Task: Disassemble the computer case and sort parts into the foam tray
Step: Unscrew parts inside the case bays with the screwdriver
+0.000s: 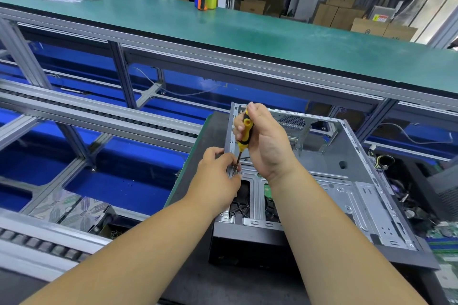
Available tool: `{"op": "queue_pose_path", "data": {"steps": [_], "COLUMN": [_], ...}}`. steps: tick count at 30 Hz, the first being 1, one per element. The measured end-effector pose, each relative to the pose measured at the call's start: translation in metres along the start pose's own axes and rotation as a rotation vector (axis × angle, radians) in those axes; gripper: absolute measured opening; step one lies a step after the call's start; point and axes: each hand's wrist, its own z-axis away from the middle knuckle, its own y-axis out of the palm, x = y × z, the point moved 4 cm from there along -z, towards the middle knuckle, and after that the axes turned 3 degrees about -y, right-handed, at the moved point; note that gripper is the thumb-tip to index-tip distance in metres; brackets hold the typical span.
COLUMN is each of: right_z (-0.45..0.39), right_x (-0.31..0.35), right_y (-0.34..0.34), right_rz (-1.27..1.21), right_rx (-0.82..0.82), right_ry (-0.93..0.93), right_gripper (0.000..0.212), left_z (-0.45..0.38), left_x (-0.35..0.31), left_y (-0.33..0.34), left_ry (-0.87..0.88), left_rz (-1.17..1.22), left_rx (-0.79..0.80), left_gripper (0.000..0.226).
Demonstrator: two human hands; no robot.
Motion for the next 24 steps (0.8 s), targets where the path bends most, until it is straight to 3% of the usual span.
{"op": "queue_pose_path", "data": {"steps": [7, 14, 18, 24], "right_z": [0.002, 0.002, 0.000, 0.002], "right_x": [0.008, 0.001, -0.005, -0.004], "right_y": [-0.005, -0.002, 0.002, 0.015], "right_rz": [0.047, -0.109, -0.160, -0.176], "right_rx": [-0.072, -0.129, -0.194, -0.080], "right_ry": [0.055, 0.096, 0.075, 0.034], "right_gripper": [0.023, 0.040, 0.032, 0.036], "left_z": [-0.001, 0.000, 0.000, -0.001], "left_x": [0.000, 0.000, -0.001, -0.002], "left_y": [0.000, 0.000, -0.001, -0.001], "left_ry": [0.002, 0.013, 0.023, 0.028], "left_rz": [0.008, 0.017, -0.002, -0.037], "left_rx": [0.001, -0.007, -0.008, -0.005], "left_gripper": [0.010, 0.012, 0.018, 0.014]}}
